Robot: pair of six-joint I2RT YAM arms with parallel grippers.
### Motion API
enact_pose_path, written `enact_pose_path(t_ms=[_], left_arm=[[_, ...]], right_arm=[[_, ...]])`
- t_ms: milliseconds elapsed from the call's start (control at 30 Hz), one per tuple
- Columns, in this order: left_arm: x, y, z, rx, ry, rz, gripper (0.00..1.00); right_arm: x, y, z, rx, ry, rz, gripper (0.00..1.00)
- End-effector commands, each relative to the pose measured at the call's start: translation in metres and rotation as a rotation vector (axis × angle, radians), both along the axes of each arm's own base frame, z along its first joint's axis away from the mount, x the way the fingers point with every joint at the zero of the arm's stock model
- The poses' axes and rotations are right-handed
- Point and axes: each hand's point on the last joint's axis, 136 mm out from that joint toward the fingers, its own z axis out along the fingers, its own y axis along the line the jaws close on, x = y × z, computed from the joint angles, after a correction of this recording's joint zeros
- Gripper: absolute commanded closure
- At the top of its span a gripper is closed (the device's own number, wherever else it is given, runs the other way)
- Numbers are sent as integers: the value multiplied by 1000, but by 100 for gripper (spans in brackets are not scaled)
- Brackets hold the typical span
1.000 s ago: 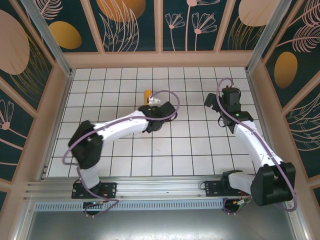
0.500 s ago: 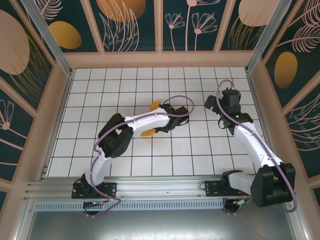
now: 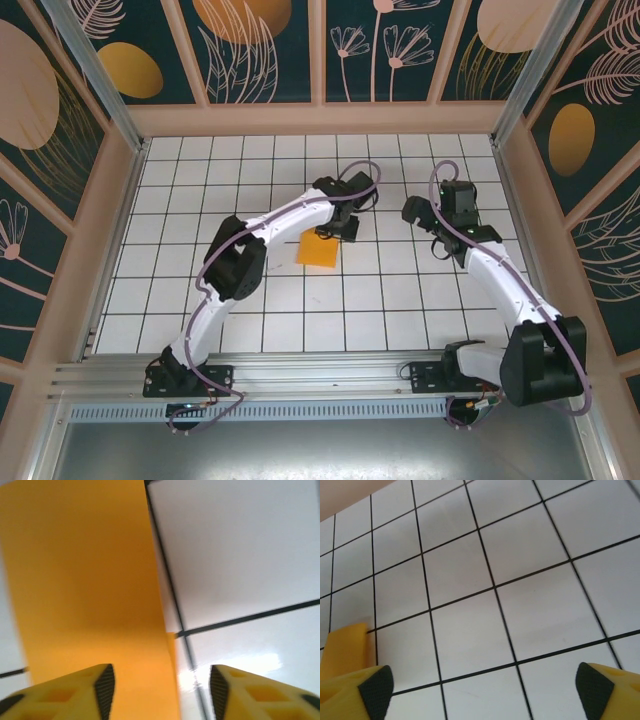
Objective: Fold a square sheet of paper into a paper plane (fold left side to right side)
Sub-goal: Turn over the paper at the center of the table, then third fold the triangle at the center of the table.
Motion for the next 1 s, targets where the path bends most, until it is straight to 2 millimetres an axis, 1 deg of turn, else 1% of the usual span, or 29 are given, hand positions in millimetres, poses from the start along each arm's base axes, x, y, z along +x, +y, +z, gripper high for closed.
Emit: enact_pose_path(t_ms=[0,33,67,100,167,200,267,300,367,433,500,567,700,833,967], left_arm=[[6,-26,45,-254,-17,-67,34],[10,-23,56,-306,-30,-62,31],[11,-19,56,-339,-31,-55,31],[14,-12,62,-378,-44,-44,30],[20,7,71,-445,-72,-6,31],[23,18,72,-485,-81,20,32],[28,39,79,-584,-107,64,33],[28,51,81,-633,-118,88,33],[33,74,88,-718,-161,133,34],[33,92,85,-769,-173,158,34],[31,104,73,-797,-149,175,35],[29,110,65,-814,-135,179,36],[25,111,59,-826,-125,176,37],[23,111,45,-809,-98,178,37],[19,111,31,-798,-61,183,36]], right_arm=[[1,23,-7,58,36,92,9],[2,31,-9,73,45,119,12],[3,38,-10,87,49,140,16],[5,49,-10,112,50,179,20],[8,72,-12,168,60,237,32],[10,87,-13,201,62,275,37],[14,116,-14,250,70,339,45],[15,131,-19,266,87,364,49],[21,159,-27,303,106,405,52],[27,182,-34,333,116,442,52],[35,199,-42,344,130,457,52],[43,215,-49,349,138,479,53],[58,231,-63,348,155,492,53],[67,237,-76,354,163,491,54],[71,238,-94,332,201,495,55]])
